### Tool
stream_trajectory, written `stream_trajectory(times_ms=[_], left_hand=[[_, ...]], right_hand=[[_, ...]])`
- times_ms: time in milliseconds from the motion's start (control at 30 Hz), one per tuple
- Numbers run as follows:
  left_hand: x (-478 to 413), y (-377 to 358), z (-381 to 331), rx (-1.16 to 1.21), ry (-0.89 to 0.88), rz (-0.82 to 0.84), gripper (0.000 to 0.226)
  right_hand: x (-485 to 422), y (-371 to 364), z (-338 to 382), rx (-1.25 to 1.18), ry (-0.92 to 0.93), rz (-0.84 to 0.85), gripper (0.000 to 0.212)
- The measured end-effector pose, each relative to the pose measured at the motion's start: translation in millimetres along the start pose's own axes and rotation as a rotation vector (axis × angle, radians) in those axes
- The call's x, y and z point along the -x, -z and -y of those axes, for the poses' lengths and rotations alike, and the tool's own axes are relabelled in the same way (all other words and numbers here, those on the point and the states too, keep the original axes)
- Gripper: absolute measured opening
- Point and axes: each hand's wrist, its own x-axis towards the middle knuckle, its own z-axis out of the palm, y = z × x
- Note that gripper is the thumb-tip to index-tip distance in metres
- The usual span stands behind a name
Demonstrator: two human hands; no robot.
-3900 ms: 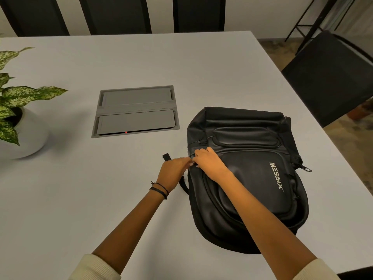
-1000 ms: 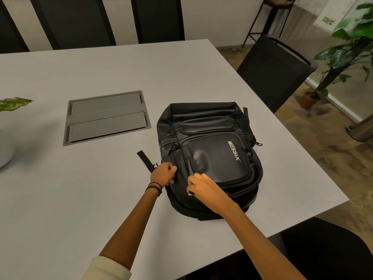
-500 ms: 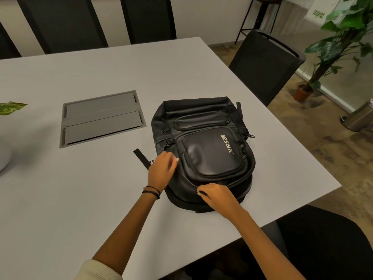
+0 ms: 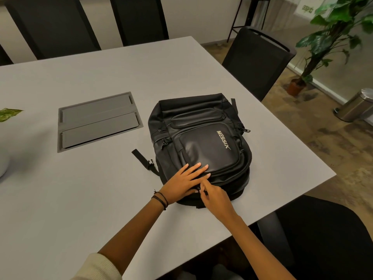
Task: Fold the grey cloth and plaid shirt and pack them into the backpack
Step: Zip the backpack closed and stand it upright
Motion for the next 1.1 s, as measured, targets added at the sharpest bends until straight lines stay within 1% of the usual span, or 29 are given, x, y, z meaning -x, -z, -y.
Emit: stream_trajectory(times_ms=[100, 233, 333, 367, 433, 500, 600, 700, 833, 900, 1000, 1067, 1100], left_hand=[[-1.5, -7.3, -0.6, -0.063, -0.001, -0.058, 0.047], [-4.6, -3.7, -2.2, -0.024, 0.031, -0.021, 0.046], [-4.4, 1.3, -1.0, 0.03, 0.033, -0.036, 0.03], [-4.7, 2.4, -0.5, 0.036, 0.038, -0.046, 0.028], [-5.5, 3.0, 0.4, 0.038, 0.045, -0.066, 0.035], [-4.6, 3.6, 0.9, 0.052, 0.042, -0.074, 0.037], [-2.2, 5.3, 3.1, 0.099, 0.047, -0.076, 0.037], [-0.9, 4.3, 1.6, 0.14, 0.053, -0.078, 0.038], [0.1, 2.0, 0.0, 0.164, 0.061, -0.076, 0.038], [0.6, 2.9, 1.0, 0.155, 0.056, -0.08, 0.037], [1.4, 3.0, -0.8, 0.139, 0.051, -0.094, 0.036], [0.7, 1.3, -3.2, 0.143, 0.053, -0.131, 0.034], [0.0, 0.6, -4.6, 0.138, 0.048, -0.154, 0.034]], right_hand=[[2.8, 2.4, 0.4, 0.033, 0.014, -0.04, 0.019], [3.2, 2.3, -1.3, 0.033, 0.013, -0.07, 0.022], [3.8, 3.2, -4.7, 0.055, 0.042, -0.11, 0.018], [4.5, 3.9, -5.6, 0.065, 0.049, -0.129, 0.014], [5.5, 6.2, -7.3, 0.068, 0.053, -0.159, 0.009], [8.0, 8.8, -11.6, 0.075, 0.048, -0.189, 0.013], [15.3, 18.6, -29.9, 0.091, -0.015, -0.233, 0.018], [25.2, 32.4, -56.3, 0.128, -0.076, -0.273, 0.013], [26.2, 39.9, -74.7, 0.187, -0.094, -0.304, 0.009], [23.1, 42.2, -79.8, 0.201, -0.118, -0.309, 0.014], [25.2, 43.4, -94.4, 0.206, -0.216, -0.343, 0.014], [28.8, 42.3, -101.4, 0.178, -0.295, -0.361, 0.026], [30.2, 41.5, -103.5, 0.175, -0.308, -0.374, 0.027]])
